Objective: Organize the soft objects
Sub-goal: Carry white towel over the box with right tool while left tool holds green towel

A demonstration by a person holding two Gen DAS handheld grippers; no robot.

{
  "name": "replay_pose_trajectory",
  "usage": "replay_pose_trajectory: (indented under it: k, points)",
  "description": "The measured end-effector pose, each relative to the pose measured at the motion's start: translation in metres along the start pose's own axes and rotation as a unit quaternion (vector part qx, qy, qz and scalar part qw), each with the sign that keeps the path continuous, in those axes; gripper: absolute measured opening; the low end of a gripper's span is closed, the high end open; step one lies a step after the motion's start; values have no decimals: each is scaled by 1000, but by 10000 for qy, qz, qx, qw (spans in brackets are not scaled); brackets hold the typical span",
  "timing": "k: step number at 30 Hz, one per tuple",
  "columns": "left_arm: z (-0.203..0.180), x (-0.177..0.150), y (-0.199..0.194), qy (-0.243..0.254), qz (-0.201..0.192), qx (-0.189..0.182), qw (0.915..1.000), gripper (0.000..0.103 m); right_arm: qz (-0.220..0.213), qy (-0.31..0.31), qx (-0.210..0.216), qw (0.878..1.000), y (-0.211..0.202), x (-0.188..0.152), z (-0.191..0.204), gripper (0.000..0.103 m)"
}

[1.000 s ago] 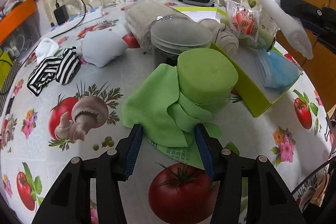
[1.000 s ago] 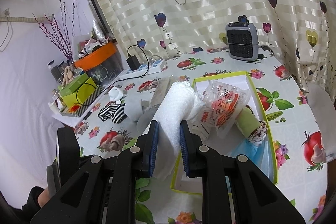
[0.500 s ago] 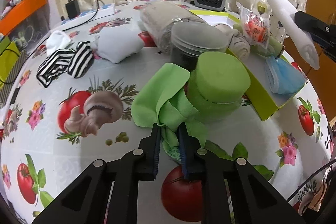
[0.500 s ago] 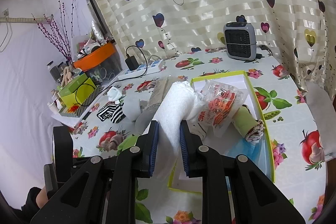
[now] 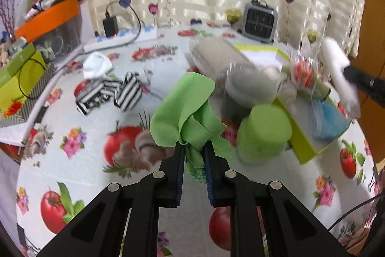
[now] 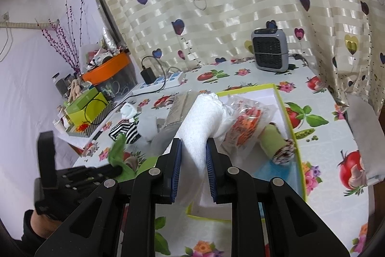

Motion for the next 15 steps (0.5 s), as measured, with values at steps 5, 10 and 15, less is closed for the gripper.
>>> replay_pose_trajectory:
  k: [5,10,15]
  points:
    - [-6,25,-19,16,-363,-51,9993,15,-147,140,-203,9996,-12,6,-18,21]
    - [-26,47,-31,136,-594,-255,9978,15,-232,304,-410,9984,-21,10,-41,21]
    - [-60,64,-38,295,-728,-624,9950,15,-109,343,-478,9982,-18,3,-51,21]
Point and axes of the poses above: each gripper's, at about its wrist camera, not at the fingertips, and y roughly the way its jaws point, z to its left, x to its top, the point moved 6 cm from there along y, roughly the way its jaws point, and after that the axes turned 3 degrees about x, right-handed, at the moved point
